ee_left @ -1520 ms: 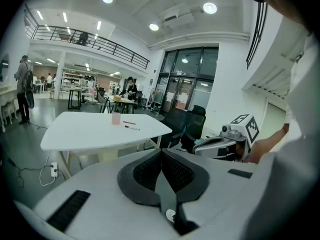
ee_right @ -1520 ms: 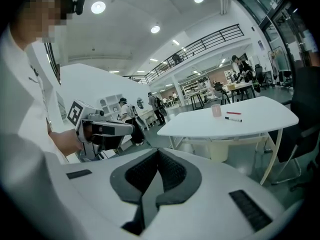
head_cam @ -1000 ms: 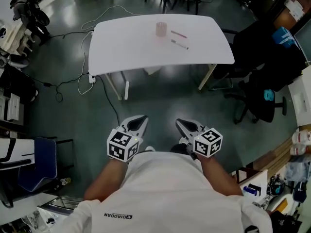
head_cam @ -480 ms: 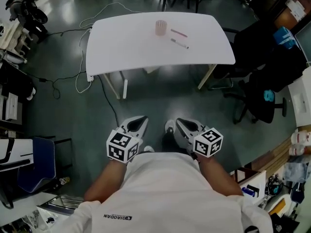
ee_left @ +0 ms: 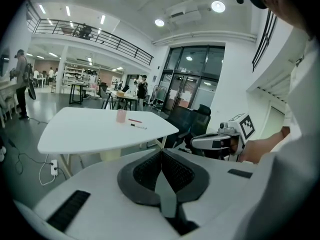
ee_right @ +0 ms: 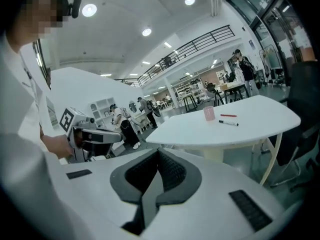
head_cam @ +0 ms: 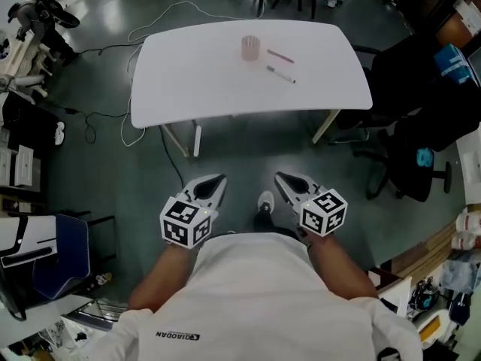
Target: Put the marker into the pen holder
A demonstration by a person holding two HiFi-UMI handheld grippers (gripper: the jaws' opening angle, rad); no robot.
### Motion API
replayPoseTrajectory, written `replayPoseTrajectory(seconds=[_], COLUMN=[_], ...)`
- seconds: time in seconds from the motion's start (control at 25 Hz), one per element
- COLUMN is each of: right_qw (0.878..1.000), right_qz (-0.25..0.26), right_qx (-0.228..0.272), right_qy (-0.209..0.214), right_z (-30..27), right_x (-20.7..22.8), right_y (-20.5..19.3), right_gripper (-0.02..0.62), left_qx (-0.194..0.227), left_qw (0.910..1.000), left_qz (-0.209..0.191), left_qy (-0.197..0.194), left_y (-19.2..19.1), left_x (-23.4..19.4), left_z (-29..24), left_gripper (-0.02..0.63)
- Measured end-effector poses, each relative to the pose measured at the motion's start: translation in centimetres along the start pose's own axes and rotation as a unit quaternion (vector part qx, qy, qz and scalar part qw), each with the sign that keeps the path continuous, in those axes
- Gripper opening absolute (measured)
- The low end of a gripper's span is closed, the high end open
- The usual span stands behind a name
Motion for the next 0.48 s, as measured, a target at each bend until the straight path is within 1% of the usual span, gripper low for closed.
replayPoseTrajectory(seconds=[0.08,0.28,0.48], right_qw=[1.0,1.0,1.0], right_qz=[0.009,0.004,0.009], right_qx=[-0.01,-0.005,-0.011], right_qy=[-0.005,-0.001,0.011], right_z=[-0.3,-1.0,-1.1], right_x=[1.9,6.1,9.9], right_y=[0.7,3.1,5.2], right_gripper=[0.018,0.018,0.018], left_qx=[-0.004,-0.01,-0.002], left_qw=[1.0,0.9998,0.9998], left_qz=[-0.003,-0.015,-0.017], left_qy=[0.001,0.008,0.013], left_y=[1.0,3.7,6.8], left_x=[-0.3,-0.9,-0.5], left_z=[-1.6,-5.7,-9.5], left_gripper=[0.029,0.029,0.029])
Point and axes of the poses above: the fingertips, and each gripper's own axes: z backward along the fingers, x to its right, y out of its top, the point moved 4 cm from there along z, backward along the fingers, and after that the axes turned 11 degrees about y, right-handed, at the moved point
